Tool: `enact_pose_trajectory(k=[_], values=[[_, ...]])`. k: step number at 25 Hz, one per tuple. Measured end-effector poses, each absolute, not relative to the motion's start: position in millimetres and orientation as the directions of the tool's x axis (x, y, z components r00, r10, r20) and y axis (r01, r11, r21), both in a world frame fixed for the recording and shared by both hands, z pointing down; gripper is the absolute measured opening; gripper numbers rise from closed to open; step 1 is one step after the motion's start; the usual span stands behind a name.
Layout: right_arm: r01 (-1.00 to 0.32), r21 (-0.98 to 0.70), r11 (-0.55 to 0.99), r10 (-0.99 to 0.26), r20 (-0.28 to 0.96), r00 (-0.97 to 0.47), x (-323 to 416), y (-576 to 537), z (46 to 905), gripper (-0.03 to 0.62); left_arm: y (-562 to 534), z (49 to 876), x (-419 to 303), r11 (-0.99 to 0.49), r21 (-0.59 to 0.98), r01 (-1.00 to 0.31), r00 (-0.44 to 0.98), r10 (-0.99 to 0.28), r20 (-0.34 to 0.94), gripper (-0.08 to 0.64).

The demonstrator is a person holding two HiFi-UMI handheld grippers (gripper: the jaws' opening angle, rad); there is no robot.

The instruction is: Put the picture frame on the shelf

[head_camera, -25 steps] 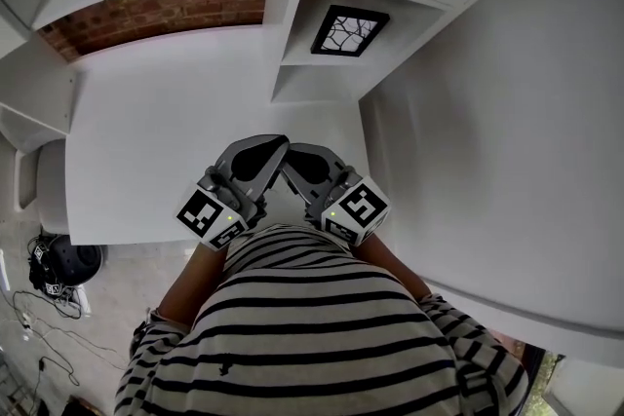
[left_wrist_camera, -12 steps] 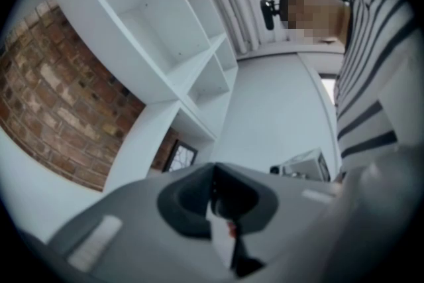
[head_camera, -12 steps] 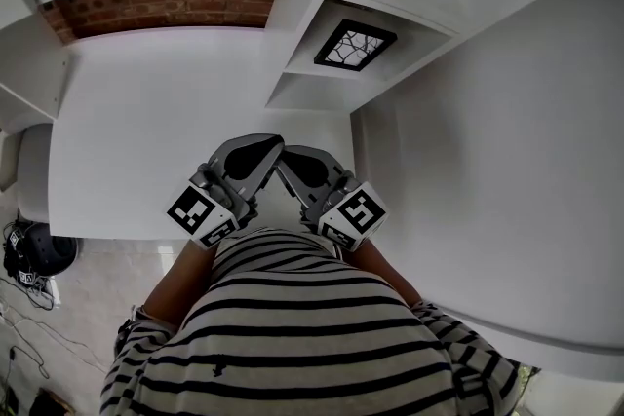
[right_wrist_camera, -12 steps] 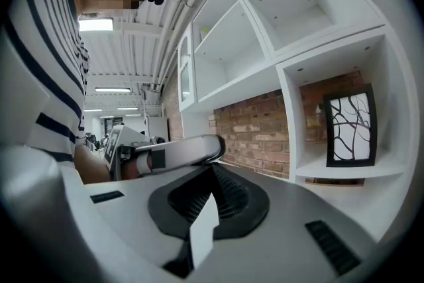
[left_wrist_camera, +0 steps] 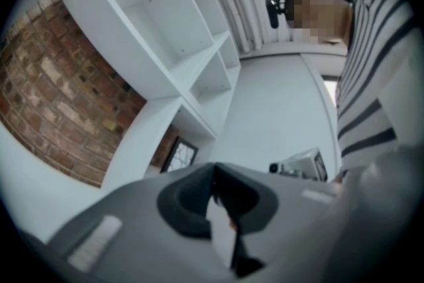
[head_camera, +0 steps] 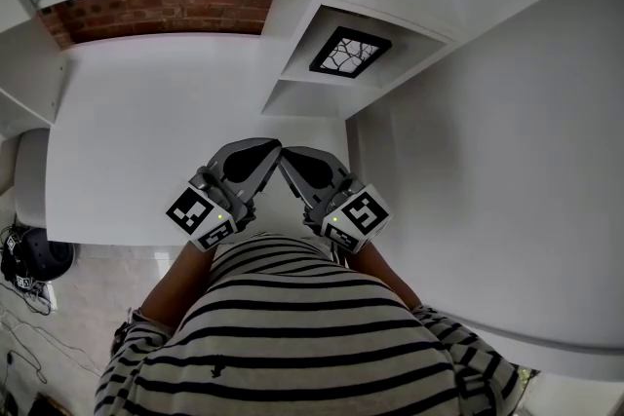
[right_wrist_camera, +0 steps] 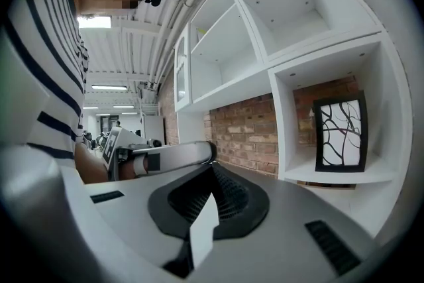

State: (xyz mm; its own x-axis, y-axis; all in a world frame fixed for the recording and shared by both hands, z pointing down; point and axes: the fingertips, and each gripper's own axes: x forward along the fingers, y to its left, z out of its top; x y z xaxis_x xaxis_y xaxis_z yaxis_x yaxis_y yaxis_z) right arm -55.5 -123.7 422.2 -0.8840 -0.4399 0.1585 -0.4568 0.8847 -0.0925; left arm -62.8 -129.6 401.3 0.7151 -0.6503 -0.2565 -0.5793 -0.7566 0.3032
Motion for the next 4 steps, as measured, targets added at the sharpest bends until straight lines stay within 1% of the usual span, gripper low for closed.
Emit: enact_pose_trajectory(k=[4], values=[[-0.463, -0.097, 0.881, -0.445, 0.161, -0.881, -51.5, -125.4, 419.5, 0.008, -129.5, 400.3, -60.0, -0.760, 0.315, -0.569, 0.720, -0.645, -0.256, 0.009]])
